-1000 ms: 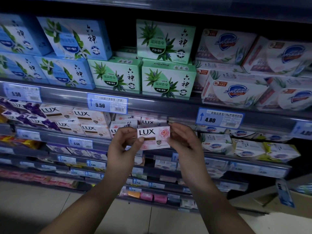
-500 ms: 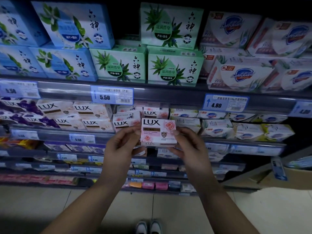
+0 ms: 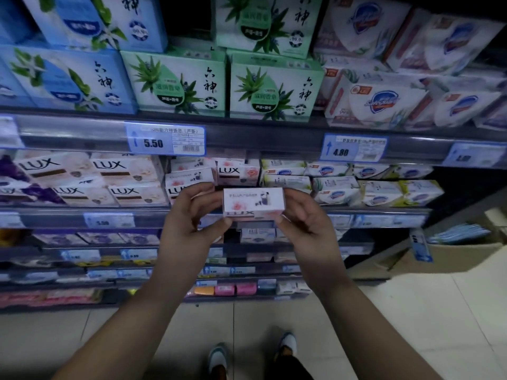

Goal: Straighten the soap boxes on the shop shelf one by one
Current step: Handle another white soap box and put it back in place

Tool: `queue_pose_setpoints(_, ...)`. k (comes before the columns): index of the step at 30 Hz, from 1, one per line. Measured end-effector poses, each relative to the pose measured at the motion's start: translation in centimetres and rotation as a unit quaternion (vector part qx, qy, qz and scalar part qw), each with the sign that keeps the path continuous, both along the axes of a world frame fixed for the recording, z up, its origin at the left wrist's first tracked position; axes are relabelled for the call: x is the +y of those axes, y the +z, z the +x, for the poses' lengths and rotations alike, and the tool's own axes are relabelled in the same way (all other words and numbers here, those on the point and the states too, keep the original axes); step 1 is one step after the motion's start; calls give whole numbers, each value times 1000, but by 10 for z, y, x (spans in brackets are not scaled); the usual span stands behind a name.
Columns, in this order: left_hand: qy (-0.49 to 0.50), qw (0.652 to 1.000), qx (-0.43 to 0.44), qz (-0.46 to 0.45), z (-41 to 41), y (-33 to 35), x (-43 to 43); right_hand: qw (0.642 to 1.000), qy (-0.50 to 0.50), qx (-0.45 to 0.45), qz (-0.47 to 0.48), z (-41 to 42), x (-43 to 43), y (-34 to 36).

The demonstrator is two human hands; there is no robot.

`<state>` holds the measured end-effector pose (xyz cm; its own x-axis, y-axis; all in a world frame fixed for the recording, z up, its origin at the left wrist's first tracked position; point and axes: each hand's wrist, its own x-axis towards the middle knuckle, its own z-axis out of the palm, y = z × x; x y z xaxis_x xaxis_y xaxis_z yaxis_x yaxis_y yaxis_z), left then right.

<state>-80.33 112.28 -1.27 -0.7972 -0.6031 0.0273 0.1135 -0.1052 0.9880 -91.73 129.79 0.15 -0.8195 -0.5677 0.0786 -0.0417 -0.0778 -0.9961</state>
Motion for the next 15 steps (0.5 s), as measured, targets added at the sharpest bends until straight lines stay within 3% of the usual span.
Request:
queue_pose_setpoints(4, 9, 1000, 20, -14, -5, 7, 11, 1000, -9, -27, 3, -8, 5, -4)
queue_pose_setpoints(10, 45, 995, 12, -92, -26, 24, 44, 988, 22, -152, 7, -29, 12, -11)
queue_pose_setpoints(15, 84, 994, 10, -73, -44, 25, 52, 991, 29, -128, 26, -51, 16, -9)
